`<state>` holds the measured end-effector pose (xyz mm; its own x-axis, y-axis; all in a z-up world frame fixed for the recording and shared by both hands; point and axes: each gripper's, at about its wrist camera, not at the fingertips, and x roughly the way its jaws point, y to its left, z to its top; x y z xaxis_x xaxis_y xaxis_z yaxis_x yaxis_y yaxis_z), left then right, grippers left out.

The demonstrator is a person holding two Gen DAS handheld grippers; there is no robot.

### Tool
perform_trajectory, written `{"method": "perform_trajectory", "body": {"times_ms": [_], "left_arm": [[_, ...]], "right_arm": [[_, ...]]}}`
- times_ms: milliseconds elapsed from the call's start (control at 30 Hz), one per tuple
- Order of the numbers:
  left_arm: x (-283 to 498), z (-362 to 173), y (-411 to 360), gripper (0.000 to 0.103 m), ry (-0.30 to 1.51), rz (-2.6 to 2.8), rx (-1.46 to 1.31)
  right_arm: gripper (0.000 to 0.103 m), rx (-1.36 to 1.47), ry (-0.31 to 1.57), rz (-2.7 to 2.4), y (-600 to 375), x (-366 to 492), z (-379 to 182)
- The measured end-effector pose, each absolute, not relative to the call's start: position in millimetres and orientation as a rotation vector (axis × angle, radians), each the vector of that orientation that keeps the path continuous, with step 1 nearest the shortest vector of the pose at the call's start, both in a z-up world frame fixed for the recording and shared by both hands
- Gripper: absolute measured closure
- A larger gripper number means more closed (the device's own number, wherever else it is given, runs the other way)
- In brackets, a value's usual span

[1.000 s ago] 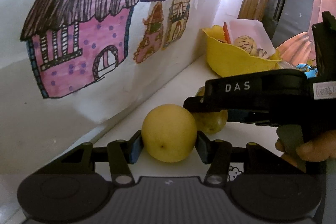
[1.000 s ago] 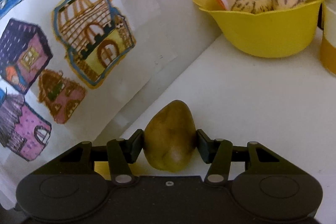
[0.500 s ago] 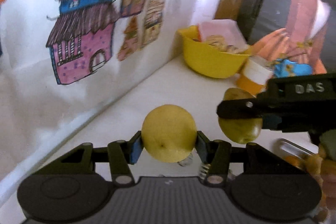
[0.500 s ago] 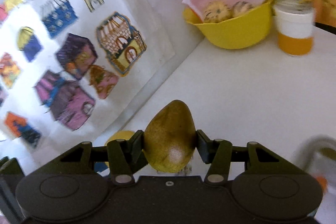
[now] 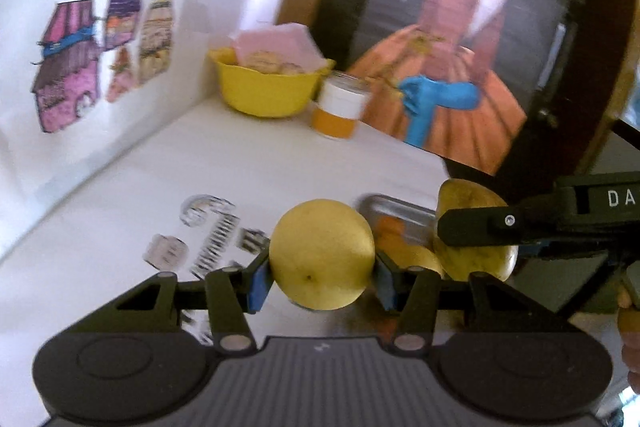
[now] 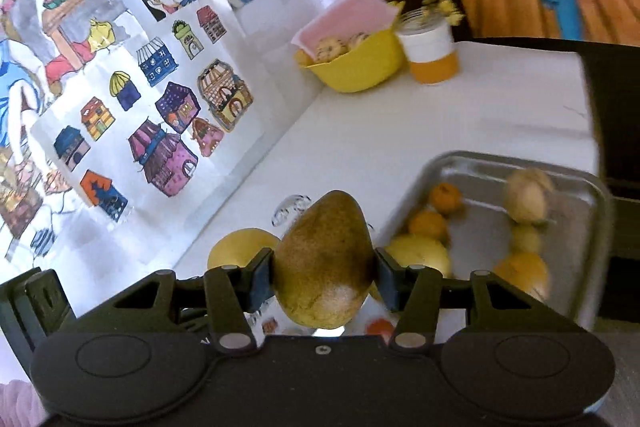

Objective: Organize fruits
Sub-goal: 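Carry the lemon and brown pear onto the metal tray and open both tools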

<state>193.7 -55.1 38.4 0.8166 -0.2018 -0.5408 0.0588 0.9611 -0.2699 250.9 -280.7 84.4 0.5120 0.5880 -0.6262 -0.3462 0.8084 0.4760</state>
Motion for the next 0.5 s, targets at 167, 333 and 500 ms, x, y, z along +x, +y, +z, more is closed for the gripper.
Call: {"method": "perform_trajectory", "body": {"times_ms": [167, 333, 500], "left_arm": [[174, 33, -80, 0.047, 0.624, -0.201, -0.228], [162, 21, -96, 0.047, 0.653, -0.235, -0.205], [157, 13, -107, 0.047, 0.661, -0.243, -0.179]], "right_arm": [[0.048, 0.334, 0.861, 0.527, -308, 218, 80], [0.048, 0.352, 0.872, 0.471, -329, 195, 61], [0.048, 0.342, 0.864, 0.425, -340, 180, 43]]}}
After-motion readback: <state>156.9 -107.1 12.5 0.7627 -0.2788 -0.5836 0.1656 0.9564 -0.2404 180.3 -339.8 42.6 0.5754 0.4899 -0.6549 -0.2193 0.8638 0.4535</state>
